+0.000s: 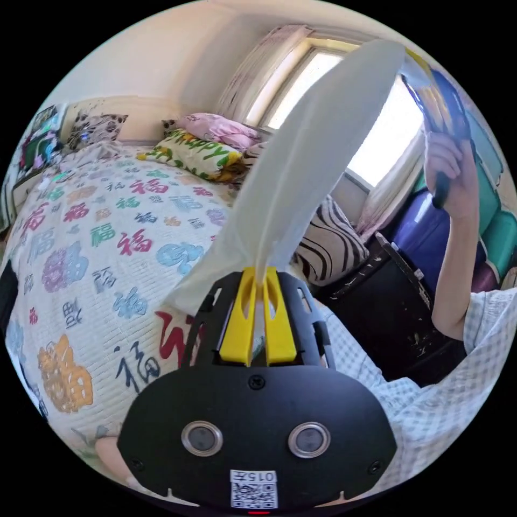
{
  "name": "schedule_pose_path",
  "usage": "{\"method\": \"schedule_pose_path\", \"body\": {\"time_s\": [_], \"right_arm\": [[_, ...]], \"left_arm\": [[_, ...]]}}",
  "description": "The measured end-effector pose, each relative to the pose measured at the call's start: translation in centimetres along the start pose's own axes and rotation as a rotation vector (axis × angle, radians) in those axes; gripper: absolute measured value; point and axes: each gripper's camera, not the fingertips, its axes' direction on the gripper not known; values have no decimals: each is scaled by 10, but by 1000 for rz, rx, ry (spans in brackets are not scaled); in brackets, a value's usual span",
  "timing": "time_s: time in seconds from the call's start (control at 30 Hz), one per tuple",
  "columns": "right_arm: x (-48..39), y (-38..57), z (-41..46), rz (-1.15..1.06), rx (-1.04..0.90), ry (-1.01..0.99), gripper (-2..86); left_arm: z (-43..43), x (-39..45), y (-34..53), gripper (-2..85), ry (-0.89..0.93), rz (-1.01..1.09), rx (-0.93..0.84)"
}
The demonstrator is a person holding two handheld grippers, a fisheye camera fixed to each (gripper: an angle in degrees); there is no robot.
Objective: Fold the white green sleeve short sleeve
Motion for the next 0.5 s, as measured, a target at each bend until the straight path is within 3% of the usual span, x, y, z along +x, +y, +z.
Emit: {"method": "schedule_pose_path", "body": {"time_s": [0.07,0.13,0.23,0.33,0.5], "right_arm": [[-3,5,39,-57,-123,-55,31],[5,15,68,-66,-215,15,43],[52,47,95,100,-286,98,37],[105,97,96,291,-318,107,48],[154,184,94,467,-464,219,63]], "left_arm": [[-9,-57,28,3,-64,-208,-21],[-14,-107,56,10,-84,-413,-65],[-35,-154,100,50,-117,-623,-52],[-56,-149,117,87,-118,-612,43],[-12,-92,80,129,-70,-306,-101]]}}
